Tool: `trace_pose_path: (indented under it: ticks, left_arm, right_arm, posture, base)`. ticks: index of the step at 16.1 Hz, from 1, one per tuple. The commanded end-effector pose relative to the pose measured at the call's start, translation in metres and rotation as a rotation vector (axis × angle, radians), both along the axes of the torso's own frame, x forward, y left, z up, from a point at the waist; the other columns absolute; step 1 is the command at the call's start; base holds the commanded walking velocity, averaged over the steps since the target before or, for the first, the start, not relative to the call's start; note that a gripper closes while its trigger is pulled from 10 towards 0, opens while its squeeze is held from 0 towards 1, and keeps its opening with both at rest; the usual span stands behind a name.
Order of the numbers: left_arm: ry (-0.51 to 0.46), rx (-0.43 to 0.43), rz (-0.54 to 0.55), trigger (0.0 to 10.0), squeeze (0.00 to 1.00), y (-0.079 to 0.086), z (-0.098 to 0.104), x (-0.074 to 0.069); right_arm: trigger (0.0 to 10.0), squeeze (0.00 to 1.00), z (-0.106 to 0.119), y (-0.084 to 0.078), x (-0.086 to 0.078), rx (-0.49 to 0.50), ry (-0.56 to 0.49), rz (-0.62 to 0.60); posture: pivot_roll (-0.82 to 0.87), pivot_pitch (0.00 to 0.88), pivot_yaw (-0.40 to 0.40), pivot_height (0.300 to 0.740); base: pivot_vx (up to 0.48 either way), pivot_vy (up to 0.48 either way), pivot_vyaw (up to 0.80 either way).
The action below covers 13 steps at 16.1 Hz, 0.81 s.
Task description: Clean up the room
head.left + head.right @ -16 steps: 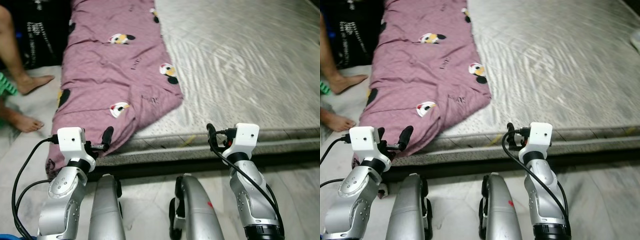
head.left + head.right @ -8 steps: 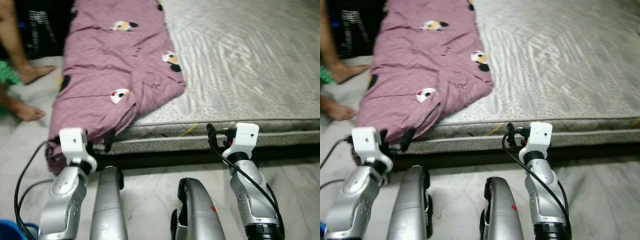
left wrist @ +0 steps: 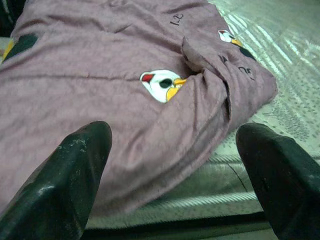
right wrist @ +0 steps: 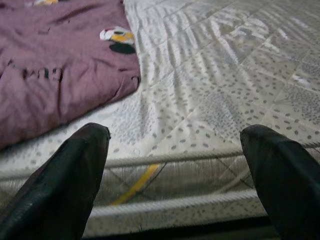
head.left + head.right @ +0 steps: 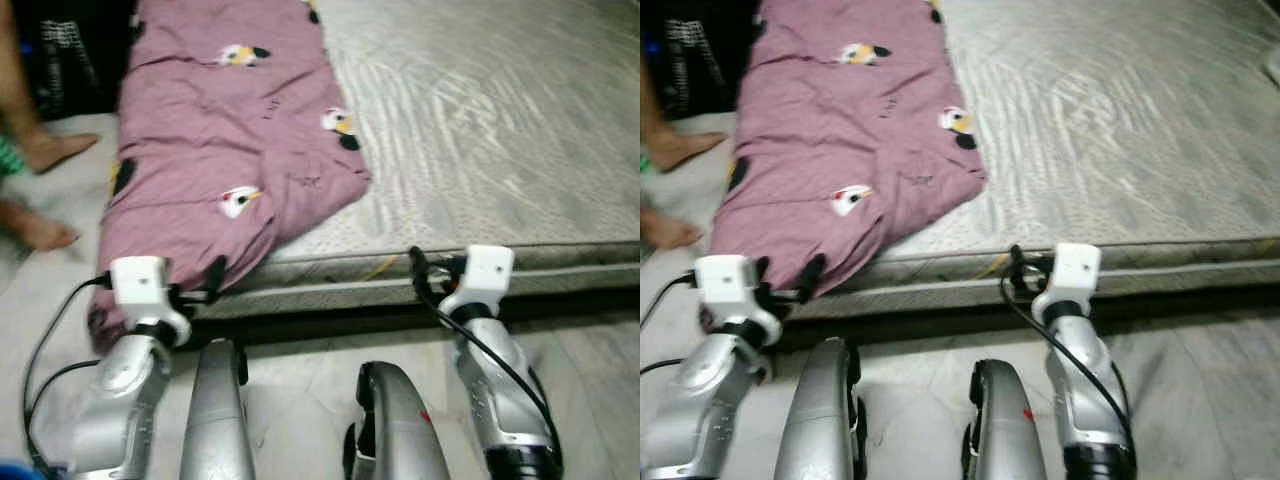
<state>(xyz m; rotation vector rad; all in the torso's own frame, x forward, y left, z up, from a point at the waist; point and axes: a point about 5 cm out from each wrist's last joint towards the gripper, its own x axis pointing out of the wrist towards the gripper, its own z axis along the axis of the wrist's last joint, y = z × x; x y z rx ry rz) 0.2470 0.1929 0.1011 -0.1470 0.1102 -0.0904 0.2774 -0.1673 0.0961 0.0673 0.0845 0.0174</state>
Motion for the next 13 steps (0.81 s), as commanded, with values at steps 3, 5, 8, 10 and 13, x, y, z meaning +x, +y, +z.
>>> trace_pose_path:
  ticks: [3, 5, 8, 10, 13]
  left_arm:
    - [-0.002, -0.020, -0.026, 10.0, 0.00, -0.008, -0.001, -0.001]
    - [-0.008, -0.022, -0.025, 10.0, 0.00, -0.008, 0.000, -0.001]
    - [0.001, -0.010, -0.017, 10.0, 0.00, -0.008, -0.001, 0.000]
    - [0.015, -0.012, -0.005, 10.0, 0.00, -0.008, -0.003, -0.001]
    - [0.079, 0.000, 0.134, 10.0, 0.00, 0.010, -0.015, 0.003]
  right_arm:
    - [10.0, 0.00, -0.005, -0.011, -0.004, -0.016, 0.024, -0.035]
    - [10.0, 0.00, -0.005, -0.011, -0.004, -0.015, 0.023, -0.036]
    - [10.0, 0.00, -0.005, -0.011, -0.004, -0.015, 0.023, -0.039]
    - [10.0, 0.00, -0.005, -0.011, -0.004, -0.016, 0.023, -0.039]
    - [10.0, 0.00, -0.003, -0.019, -0.009, -0.063, 0.014, -0.040]
  posture:
    - [0.01, 0.214, -0.060, 0.589]
    - [0.01, 0.213, -0.059, 0.589]
    - [0.01, 0.213, -0.058, 0.589]
    - [0.01, 0.214, -0.058, 0.589]
    - [0.00, 0.218, -0.062, 0.589]
  base:
    - [0.390, 0.000, 0.00]
    - [0.480, 0.000, 0.00]
    - [0.105, 0.000, 0.00]
    - [0.000, 0.000, 0.00]
    - [0.000, 0.000, 0.00]
